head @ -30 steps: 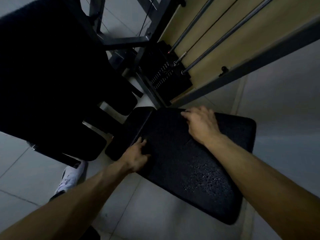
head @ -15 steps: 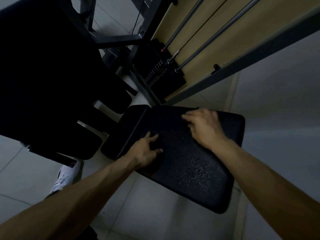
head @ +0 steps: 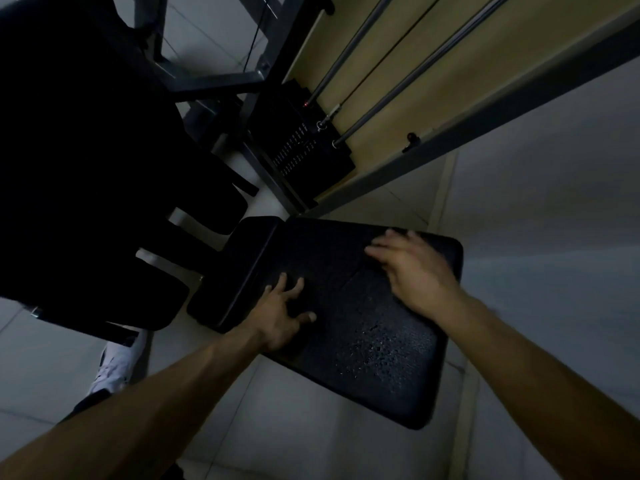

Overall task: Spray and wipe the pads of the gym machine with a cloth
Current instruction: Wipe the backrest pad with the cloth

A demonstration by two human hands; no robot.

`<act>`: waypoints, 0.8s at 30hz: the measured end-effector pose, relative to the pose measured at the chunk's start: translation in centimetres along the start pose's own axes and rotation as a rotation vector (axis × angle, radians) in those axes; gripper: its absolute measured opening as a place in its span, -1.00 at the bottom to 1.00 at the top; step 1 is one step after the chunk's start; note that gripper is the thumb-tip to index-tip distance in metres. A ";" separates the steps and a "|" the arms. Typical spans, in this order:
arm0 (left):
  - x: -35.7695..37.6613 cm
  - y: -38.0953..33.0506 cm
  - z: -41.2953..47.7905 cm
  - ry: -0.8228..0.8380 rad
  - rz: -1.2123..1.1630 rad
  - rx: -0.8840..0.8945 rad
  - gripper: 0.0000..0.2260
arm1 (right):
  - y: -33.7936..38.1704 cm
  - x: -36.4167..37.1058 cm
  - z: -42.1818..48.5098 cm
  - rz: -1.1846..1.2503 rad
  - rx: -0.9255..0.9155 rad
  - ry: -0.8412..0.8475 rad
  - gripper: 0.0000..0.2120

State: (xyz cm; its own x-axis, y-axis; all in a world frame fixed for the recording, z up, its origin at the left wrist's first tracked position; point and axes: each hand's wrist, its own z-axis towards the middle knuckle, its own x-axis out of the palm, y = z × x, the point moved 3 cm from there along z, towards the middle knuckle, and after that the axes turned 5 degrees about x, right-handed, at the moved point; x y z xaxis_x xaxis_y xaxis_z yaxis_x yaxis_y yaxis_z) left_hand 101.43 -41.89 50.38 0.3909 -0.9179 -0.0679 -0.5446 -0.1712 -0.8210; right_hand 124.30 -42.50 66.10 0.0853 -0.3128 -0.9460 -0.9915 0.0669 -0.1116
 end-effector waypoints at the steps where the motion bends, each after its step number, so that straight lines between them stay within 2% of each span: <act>1: 0.0 0.0 0.0 -0.001 0.005 -0.002 -0.24 | -0.9 -0.8 0.7 0.009 0.074 -0.048 -0.57; 4: -0.1 -0.2 0.0 0.009 0.004 -0.007 -0.24 | 0.9 -0.3 -0.7 -0.029 0.155 -0.158 -0.51; 6: -0.3 -0.3 -0.1 0.014 0.011 -0.005 -0.24 | 4.5 1.2 -4.3 -0.040 0.044 -0.147 -0.38; 8: -0.3 -0.2 -0.2 0.010 0.020 -0.008 -0.25 | 7.7 2.6 -8.1 0.017 -0.116 -0.044 -0.32; 10: -0.2 -0.2 -0.3 0.004 0.035 0.000 -0.24 | 8.7 2.6 -10.4 0.058 -0.247 0.037 -0.37; 12: -0.1 -0.3 -0.3 -0.005 0.039 -0.015 -0.25 | 7.3 1.4 -10.3 0.031 -0.321 0.033 -0.45; 14: 0.1 -0.8 -0.3 -0.025 0.023 -0.057 -0.26 | 4.2 -0.3 -8.3 -0.016 -0.242 -0.050 -0.50; 16: 0.3 -1.4 -0.4 -0.064 -0.003 -0.105 -0.27 | 0.3 -2.0 -5.4 -0.028 -0.043 -0.151 -0.51; 19: 1.8 -3.5 -1.7 -0.085 0.015 -0.052 -0.27 | -1.9 -3.0 -3.8 0.004 0.195 -0.248 -0.55; 21: 3.2 -4.7 -2.8 -0.051 0.021 0.001 -0.25 | 0.0 -2.1 -5.4 -0.013 0.202 -0.285 -0.51; 24: 4.3 -5.3 -3.6 -0.033 0.024 0.017 -0.22 | 4.8 -0.4 -11.0 -0.009 -0.019 -0.190 -0.45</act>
State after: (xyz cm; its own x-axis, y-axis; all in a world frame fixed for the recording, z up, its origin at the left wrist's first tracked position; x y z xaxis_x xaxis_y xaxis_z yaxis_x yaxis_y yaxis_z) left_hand 103.29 -46.21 56.46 0.4019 -0.9095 -0.1060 -0.5416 -0.1428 -0.8284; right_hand 118.45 -52.51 69.32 0.1092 -0.1284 -0.9857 -0.9921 0.0468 -0.1160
